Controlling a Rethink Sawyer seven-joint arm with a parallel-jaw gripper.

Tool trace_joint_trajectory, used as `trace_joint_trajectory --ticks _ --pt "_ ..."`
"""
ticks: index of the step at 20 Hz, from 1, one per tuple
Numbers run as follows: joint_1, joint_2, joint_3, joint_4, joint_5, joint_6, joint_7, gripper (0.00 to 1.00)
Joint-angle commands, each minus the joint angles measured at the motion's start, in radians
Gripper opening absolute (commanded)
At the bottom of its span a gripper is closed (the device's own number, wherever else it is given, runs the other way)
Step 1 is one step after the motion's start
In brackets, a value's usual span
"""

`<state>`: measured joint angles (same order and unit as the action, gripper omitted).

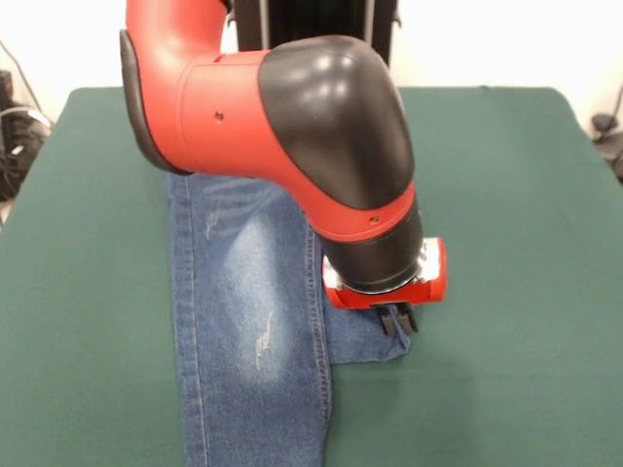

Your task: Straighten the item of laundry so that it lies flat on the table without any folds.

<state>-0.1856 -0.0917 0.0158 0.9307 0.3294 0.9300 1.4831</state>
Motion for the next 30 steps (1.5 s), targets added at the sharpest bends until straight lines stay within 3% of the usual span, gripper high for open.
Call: trace_joint_trajectory --ticks 1,10,30 --pt "0.023 0.033 0.163 0.09 0.091 -0.039 0.214 0.0" --pt "0.025 0.057 0.168 0.022 0.105 0.013 0.195 0.0" --pt "0.001 -0.032 0.287 0.165 0.178 -0.089 0.132 0.0"
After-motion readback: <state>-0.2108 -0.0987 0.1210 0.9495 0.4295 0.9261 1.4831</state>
